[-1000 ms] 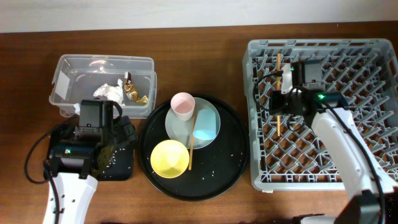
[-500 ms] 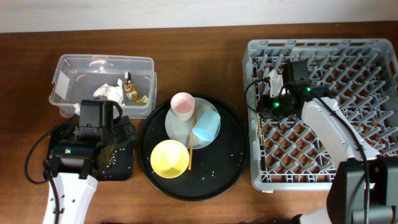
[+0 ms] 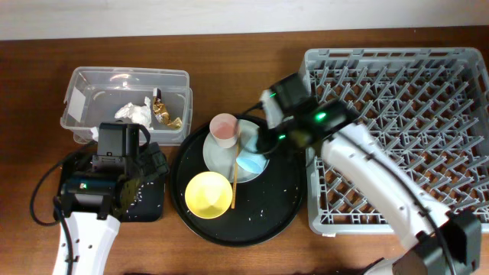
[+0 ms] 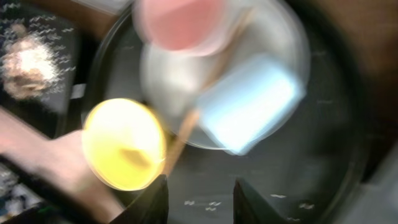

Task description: Sort waste into correct bins and load items into the dishwasher rack

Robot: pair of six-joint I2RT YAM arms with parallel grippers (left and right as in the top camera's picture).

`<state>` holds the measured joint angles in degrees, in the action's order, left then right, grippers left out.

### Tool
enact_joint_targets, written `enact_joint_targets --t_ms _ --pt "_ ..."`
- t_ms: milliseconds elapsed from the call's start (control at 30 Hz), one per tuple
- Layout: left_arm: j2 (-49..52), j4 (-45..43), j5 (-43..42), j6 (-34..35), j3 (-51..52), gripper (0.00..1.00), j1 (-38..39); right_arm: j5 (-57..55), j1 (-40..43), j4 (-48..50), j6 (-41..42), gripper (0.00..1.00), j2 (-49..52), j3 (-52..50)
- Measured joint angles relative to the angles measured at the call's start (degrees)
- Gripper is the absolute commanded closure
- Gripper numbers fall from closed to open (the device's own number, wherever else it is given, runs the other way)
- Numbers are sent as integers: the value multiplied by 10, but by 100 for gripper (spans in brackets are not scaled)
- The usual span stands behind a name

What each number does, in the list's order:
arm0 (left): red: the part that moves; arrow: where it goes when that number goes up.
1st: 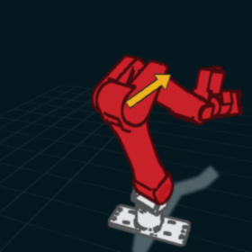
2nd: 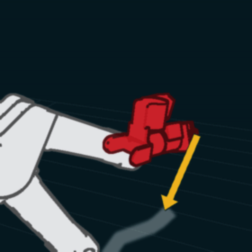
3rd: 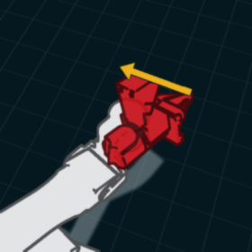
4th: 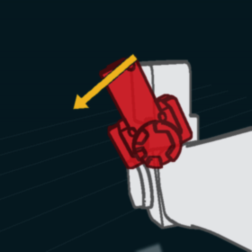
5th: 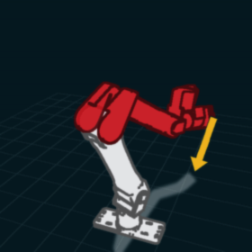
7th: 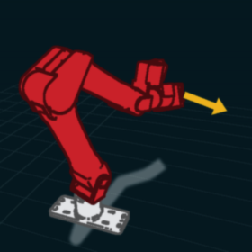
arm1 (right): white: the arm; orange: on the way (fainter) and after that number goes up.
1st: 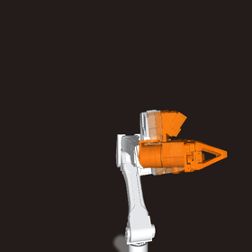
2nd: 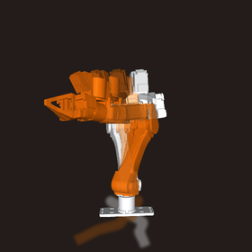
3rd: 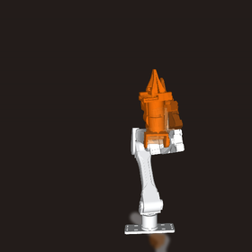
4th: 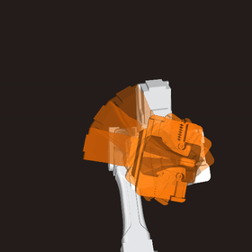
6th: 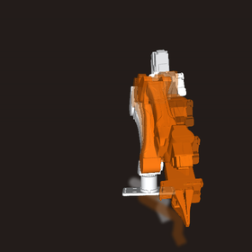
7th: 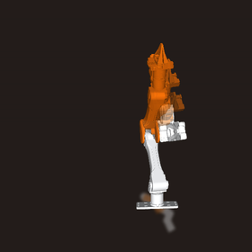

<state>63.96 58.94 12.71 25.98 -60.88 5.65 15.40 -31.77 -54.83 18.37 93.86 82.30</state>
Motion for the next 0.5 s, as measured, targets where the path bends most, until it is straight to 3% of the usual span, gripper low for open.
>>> enact_joint_targets --t_ms 200,333,500 --pt "0 0 0 0 0 1 0 -118 -137 111 202 67 6 -46" --pt "0 0 0 0 0 1 0 -222 -175 136 258 67 86 -57" --pt "0 0 0 0 0 1 0 -249 -175 165 281 68 175 -60"
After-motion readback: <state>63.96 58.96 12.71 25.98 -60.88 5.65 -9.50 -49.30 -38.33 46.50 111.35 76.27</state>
